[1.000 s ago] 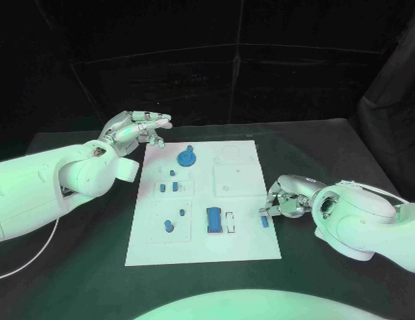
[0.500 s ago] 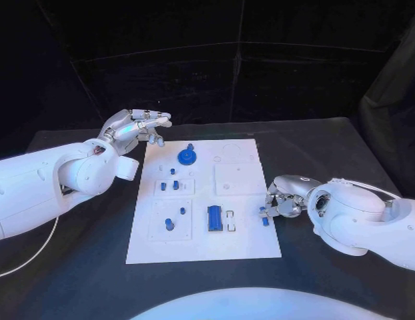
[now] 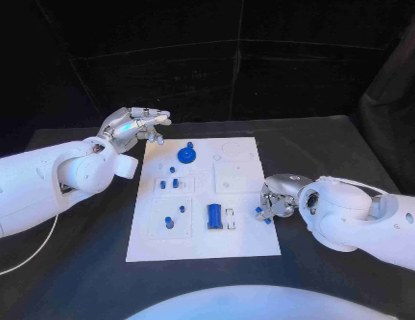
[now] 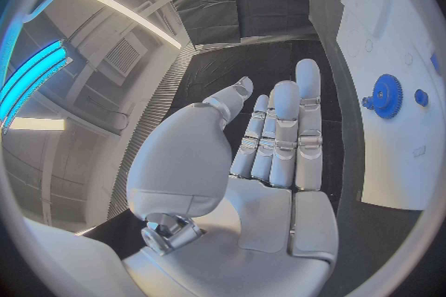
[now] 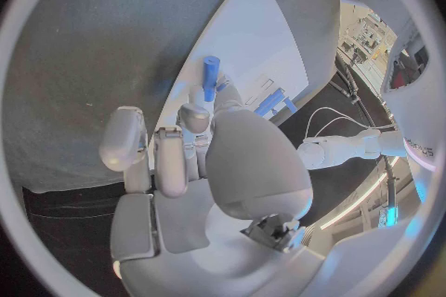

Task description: Assemble the parts on the task board

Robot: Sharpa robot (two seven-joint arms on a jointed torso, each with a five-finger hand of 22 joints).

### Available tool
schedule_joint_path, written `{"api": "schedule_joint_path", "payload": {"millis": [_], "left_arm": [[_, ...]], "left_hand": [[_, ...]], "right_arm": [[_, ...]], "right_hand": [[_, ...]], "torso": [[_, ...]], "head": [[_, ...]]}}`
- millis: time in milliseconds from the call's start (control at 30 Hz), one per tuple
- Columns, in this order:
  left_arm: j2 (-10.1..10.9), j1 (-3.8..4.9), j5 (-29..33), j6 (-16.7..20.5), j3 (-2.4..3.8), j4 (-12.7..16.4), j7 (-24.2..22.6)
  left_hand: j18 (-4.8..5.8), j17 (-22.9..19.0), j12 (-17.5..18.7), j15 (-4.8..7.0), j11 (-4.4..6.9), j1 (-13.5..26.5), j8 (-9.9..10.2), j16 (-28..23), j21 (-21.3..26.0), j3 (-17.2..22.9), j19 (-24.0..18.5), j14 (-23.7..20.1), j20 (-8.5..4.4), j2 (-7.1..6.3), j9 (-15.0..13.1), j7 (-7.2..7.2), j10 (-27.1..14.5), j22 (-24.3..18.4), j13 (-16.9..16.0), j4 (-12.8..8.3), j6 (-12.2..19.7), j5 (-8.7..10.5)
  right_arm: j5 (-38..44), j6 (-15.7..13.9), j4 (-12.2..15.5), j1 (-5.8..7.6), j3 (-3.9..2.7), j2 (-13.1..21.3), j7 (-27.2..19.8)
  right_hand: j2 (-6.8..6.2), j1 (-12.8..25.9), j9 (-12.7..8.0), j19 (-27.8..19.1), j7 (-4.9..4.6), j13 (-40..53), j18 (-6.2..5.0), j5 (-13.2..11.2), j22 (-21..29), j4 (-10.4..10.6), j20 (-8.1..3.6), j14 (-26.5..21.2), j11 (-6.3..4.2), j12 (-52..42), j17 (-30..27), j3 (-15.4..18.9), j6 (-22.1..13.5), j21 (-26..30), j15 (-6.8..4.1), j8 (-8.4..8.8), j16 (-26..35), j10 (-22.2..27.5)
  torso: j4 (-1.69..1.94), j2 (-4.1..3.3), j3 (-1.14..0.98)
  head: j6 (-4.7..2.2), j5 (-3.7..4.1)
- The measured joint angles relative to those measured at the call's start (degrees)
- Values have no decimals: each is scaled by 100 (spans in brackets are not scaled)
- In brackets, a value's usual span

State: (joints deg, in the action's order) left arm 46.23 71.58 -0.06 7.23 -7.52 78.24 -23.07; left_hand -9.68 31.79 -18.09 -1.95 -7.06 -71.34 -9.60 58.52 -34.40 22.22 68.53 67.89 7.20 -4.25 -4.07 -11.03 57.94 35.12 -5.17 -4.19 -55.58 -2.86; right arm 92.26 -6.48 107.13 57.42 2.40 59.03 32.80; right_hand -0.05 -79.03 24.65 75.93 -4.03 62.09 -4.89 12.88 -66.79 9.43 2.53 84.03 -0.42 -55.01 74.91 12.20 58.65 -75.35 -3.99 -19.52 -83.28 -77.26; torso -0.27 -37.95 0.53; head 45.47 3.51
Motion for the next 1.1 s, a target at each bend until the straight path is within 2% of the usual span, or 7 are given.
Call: {"api": "schedule_joint_path", "payload": {"millis": [100,300,400,533,700,867,1100], "left_arm": [[2,0,0,-1,0,0,0],[4,0,0,-2,-1,0,1],[7,0,0,-3,-1,0,1],[13,0,0,-3,-1,1,1],[20,-1,0,-4,-2,3,2],[28,-2,0,-4,-3,5,3],[30,-2,0,-4,-3,10,6]], "left_hand": [[0,0,0,0,0,0,0,0,0,0,0,0,0,0,0,0,0,0,0,0,0,0],[0,0,0,0,0,0,0,0,0,0,0,0,0,0,0,0,0,0,0,0,0,0],[0,0,0,0,0,0,0,0,0,0,0,0,0,0,0,0,0,1,0,0,0,0],[0,0,0,0,0,0,0,0,0,0,0,0,0,0,0,0,0,1,0,0,0,0],[0,-8,0,0,20,-26,-28,0,0,-18,0,0,0,26,0,0,-20,-5,0,-18,0,0],[0,-8,0,0,20,-26,-28,0,0,-17,0,0,0,26,0,0,-20,-4,0,-17,0,0],[0,-8,0,0,20,-26,-28,0,0,-17,0,0,0,26,0,0,-20,-4,0,-17,0,0]], "right_arm": [[208,79,-2,-15,-11,-61,-5],[563,180,22,-39,-24,-111,-25],[640,182,65,-52,-24,-113,-50],[608,99,107,-61,-18,-89,-68],[278,-168,150,-73,-11,-14,-58],[-304,-547,257,-106,20,47,-61],[-1000,-1052,376,-114,24,58,-197]], "right_hand": [[13,-115,1,-28,-22,-40,0,-161,31,-100,12,0,21,54,0,-38,1,21,0,31,43,20],[105,-324,8,-28,-42,-80,0,-175,51,-260,12,0,21,133,0,-167,-47,42,0,155,75,62],[196,-461,-7,-28,-42,-81,0,-19,51,-315,12,0,1,142,0,-277,-91,42,0,230,75,82],[323,-589,-170,-28,-21,-81,0,344,26,-339,12,-1,23,162,4,-572,-105,42,2,366,75,103],[316,-597,-290,-28,-75,-67,0,579,-23,-434,12,-1,33,163,4,-967,-55,42,2,480,75,113],[311,-593,-357,-5,-87,-31,1,703,-71,-321,35,-1,33,163,4,-1327,-29,13,2,632,47,113],[20,-192,-436,-6,-100,53,1,819,-103,-139,34,0,65,66,3,-1834,20,13,2,726,21,81]], "torso": [[0,1,2],[1,3,4],[1,3,3],[1,3,2],[2,3,2],[6,3,2],[7,3,5]], "head": [[12,1],[15,4],[15,1],[14,-16],[9,-26],[18,-38],[19,-48]]}}
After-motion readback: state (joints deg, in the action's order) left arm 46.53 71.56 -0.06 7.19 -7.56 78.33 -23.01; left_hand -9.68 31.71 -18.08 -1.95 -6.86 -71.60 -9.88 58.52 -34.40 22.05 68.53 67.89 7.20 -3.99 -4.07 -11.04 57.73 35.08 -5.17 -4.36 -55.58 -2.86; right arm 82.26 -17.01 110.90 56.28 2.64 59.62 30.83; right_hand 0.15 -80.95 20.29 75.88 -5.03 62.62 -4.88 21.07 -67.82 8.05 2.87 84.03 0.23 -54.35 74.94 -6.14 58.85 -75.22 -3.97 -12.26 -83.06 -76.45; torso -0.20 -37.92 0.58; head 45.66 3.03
